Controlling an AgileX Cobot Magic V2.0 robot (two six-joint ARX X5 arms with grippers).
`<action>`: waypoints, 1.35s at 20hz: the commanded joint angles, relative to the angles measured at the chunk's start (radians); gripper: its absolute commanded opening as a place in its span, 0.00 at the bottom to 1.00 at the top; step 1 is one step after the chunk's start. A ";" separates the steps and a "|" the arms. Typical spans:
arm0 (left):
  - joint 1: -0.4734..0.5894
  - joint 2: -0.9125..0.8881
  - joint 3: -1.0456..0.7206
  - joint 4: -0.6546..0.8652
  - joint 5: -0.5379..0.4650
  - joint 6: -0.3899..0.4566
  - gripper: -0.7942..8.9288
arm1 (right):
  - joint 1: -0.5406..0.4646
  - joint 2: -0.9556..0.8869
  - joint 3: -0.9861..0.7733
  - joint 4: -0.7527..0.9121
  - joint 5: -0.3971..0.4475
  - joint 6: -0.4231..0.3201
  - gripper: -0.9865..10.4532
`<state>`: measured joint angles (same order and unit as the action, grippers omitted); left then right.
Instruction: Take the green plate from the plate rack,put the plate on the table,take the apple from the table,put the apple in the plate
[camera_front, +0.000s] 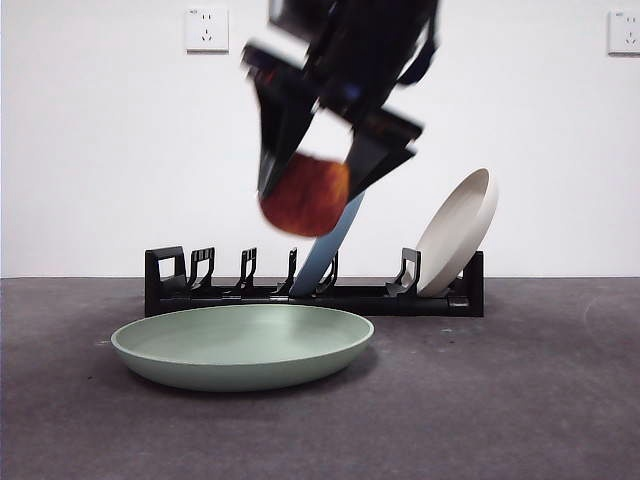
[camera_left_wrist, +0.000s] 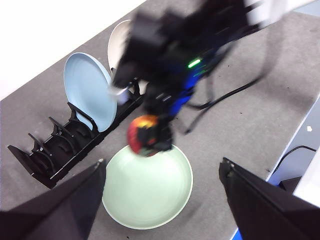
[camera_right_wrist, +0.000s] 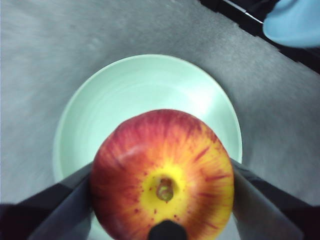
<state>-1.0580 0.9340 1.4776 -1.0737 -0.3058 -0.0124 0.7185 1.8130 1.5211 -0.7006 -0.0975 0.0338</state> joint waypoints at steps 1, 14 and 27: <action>-0.003 -0.002 0.003 0.001 0.000 -0.003 0.47 | 0.012 0.101 0.066 0.003 0.002 -0.029 0.07; -0.003 -0.002 0.003 -0.022 -0.002 -0.003 0.47 | 0.106 0.285 0.091 -0.018 0.134 -0.162 0.07; -0.003 -0.002 0.003 -0.037 -0.002 -0.004 0.47 | 0.108 0.277 0.094 -0.014 0.182 -0.165 0.62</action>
<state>-1.0580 0.9340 1.4776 -1.1114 -0.3061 -0.0124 0.8238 2.0754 1.6100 -0.7170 0.0818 -0.1284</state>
